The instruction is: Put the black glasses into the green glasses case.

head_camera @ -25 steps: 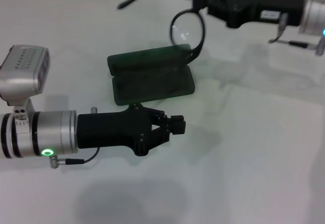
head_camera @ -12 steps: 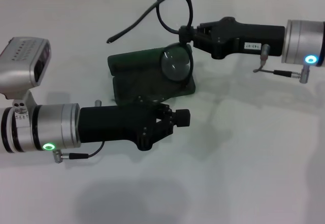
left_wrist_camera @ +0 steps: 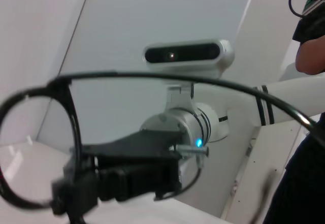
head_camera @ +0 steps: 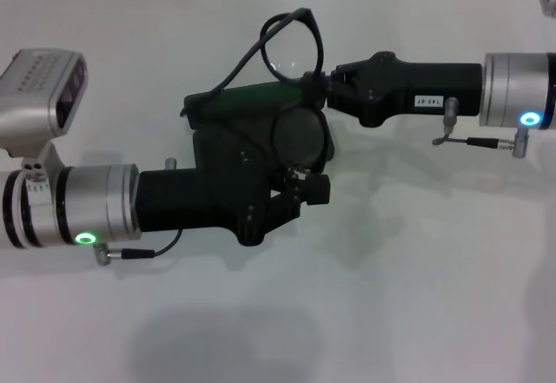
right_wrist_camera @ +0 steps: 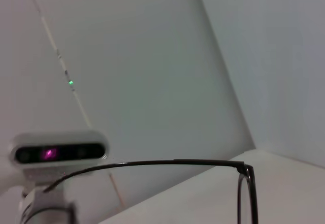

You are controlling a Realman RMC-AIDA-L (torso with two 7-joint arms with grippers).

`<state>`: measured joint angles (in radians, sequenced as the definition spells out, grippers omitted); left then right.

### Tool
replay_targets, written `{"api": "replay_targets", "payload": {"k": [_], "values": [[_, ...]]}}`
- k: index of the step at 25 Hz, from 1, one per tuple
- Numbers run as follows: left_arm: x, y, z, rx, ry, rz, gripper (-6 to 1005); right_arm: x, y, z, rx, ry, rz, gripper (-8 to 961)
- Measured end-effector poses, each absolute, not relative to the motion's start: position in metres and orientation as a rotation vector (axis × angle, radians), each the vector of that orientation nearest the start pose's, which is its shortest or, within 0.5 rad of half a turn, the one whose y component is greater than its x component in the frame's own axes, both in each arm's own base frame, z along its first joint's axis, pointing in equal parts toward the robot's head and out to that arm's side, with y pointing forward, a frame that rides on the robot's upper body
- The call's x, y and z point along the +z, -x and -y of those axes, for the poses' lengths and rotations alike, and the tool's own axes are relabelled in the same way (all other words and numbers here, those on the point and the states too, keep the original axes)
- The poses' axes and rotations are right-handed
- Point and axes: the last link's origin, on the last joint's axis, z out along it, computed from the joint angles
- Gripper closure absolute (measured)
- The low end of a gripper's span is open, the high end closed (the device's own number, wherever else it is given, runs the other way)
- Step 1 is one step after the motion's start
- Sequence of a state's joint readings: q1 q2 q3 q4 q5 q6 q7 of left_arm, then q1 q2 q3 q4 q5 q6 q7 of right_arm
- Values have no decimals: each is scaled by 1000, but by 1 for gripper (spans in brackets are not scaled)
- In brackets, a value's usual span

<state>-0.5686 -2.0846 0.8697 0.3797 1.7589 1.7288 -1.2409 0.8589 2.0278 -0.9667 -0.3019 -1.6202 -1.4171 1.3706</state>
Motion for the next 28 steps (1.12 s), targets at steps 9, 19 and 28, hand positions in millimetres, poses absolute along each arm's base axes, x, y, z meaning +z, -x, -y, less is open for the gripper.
{"api": "replay_targets", "payload": {"k": [9,19,28], "values": [[-41,214,-300,-1160,2900,558,1001,-42,-158,-371,1023,2899,-549,915],[-41,209,-304,-1173,2900,559,1000,-42,-160,-364,1032,2932,-543,915],[-41,210,-303,-1177,2899,567,1000,-40,-163,-365,1043,2901,-548,915]]}}
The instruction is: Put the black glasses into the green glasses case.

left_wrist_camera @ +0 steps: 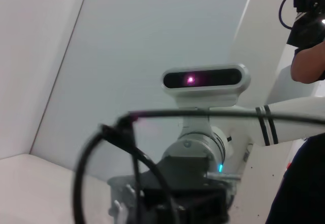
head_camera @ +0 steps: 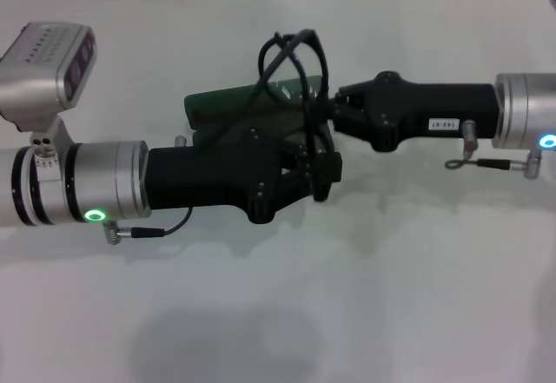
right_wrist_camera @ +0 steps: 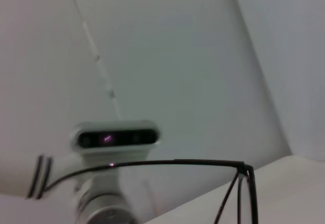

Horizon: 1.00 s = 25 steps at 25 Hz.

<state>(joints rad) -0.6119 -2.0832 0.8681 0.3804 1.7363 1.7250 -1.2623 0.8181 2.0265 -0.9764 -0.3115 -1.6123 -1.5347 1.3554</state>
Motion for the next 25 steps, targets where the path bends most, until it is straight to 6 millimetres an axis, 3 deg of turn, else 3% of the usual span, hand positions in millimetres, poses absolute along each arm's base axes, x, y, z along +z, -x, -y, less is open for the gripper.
{"api": "replay_targets", "payload": {"k": [6,15,19,25], "values": [[-41,211,-302,-1171,2898,570,1000,-25,-183,-374,1037,2742,-559,915],[-39,212,-302,-1163,2904,561,1000,1,-240,-376,827,2594,-594,915],[-37,212,-301,-1173,2918,543,1000,-1,-249,-373,771,2602,-599,915],[-34,207,-299,-1210,2938,486,1000,-25,-244,-362,724,2676,-541,915]]}}
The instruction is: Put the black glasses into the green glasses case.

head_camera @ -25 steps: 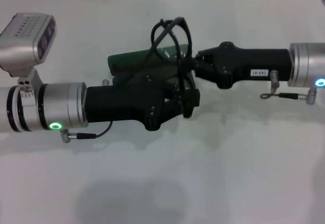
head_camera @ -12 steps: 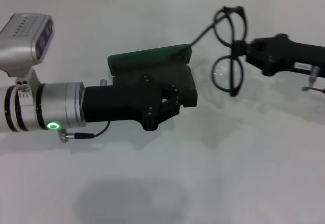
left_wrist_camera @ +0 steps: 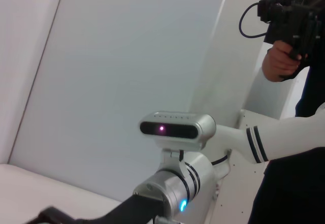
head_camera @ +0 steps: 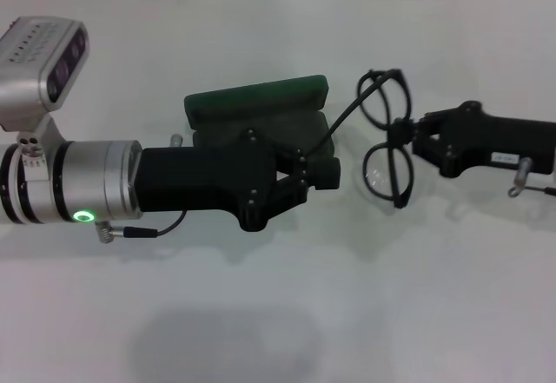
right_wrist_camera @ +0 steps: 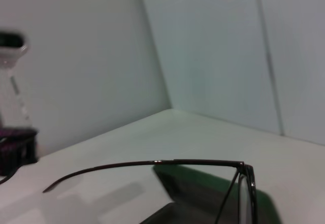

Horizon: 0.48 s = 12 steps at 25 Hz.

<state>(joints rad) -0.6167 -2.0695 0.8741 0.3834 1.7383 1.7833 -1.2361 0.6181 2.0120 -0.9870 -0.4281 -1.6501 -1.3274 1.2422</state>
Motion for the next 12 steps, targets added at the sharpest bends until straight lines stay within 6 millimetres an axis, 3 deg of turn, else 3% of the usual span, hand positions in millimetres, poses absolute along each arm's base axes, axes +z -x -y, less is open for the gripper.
{"api": "replay_targets", "payload": {"k": [12], "values": [[-35,200,-299,-1234,2979,545,1000,-30,-226,-365,743,2722,-368,915]]}}
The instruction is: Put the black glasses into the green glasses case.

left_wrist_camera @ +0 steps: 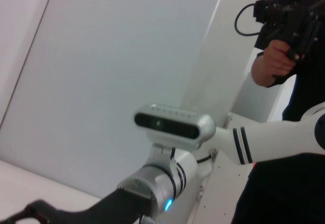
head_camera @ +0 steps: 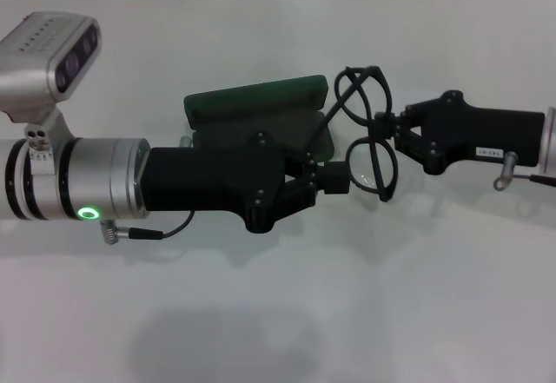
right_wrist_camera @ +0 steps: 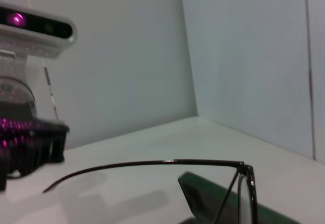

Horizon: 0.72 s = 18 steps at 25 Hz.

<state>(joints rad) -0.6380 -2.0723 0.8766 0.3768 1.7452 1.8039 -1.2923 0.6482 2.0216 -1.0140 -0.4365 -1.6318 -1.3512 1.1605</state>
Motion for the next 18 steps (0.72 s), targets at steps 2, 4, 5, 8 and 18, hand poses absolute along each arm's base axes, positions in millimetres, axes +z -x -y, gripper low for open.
{"api": "replay_targets", "payload": {"k": [2,4,5,8,18], "values": [[-37,201,-298,-1217,2988,552,1000,-30,-220,-368,751,2729,-346,915],[-39,201,-299,-1197,2992,568,1000,-30,-216,-370,761,2729,-333,915],[-41,201,-299,-1190,2993,577,1000,-29,-213,-372,773,2728,-324,915],[-42,201,-299,-1182,2989,593,1000,-28,-206,-374,799,2727,-307,915],[-46,199,-298,-1194,2995,611,999,-30,-186,-381,851,2740,-256,915]]}}
